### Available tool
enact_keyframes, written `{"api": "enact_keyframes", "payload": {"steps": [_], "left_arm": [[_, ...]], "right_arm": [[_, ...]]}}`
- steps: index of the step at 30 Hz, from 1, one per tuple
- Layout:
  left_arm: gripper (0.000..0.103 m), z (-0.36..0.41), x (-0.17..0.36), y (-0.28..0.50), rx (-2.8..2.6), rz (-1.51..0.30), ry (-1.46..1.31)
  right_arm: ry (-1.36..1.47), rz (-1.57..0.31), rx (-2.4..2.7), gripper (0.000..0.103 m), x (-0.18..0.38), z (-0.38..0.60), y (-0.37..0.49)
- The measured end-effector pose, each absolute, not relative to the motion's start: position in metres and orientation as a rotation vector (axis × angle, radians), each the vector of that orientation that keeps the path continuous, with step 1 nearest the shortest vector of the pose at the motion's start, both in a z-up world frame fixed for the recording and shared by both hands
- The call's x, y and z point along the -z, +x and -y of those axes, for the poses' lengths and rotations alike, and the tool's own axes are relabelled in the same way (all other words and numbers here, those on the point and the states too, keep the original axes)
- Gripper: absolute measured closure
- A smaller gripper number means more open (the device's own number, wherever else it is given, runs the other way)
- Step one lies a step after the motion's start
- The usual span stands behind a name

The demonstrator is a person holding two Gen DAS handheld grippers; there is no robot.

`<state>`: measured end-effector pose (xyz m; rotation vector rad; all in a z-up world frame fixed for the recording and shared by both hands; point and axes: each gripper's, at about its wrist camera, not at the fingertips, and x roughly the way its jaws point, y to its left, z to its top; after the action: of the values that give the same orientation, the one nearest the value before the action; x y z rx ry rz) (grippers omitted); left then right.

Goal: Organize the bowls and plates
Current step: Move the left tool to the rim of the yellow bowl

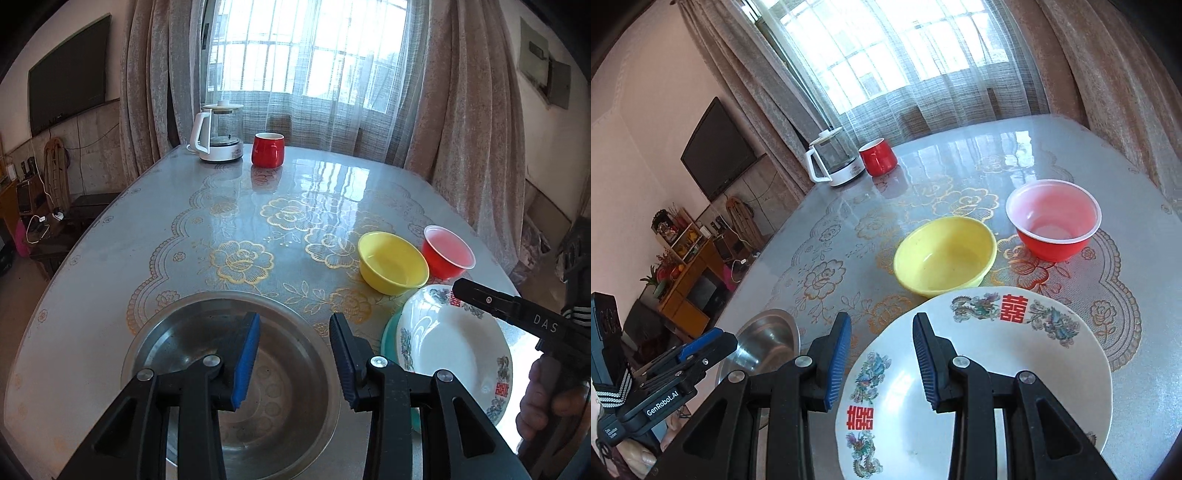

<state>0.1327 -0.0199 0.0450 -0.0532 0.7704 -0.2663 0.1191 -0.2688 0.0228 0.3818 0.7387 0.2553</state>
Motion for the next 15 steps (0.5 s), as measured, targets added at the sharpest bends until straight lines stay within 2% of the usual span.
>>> {"api": "enact_keyframes", "payload": {"steps": [4,12,15], "left_arm": [[0.064,0.036,-0.046,0.152,0.300,-0.809,-0.082],[0.064,0.068,-0.040,0.194,0.328,-0.902,-0.121],[0.067,0.077,-0.033,0.211,0.325,-0.949,-0.151]], "right_arm": [[0.441,-0.748,-0.209,0.068,-0.021,0.294,0.134],[0.538,-0.812,-0.128,0.076,-0.009,0.326,0.172],[0.559,-0.840,-0.108,0.077,-0.002,0.332,0.185]]}}
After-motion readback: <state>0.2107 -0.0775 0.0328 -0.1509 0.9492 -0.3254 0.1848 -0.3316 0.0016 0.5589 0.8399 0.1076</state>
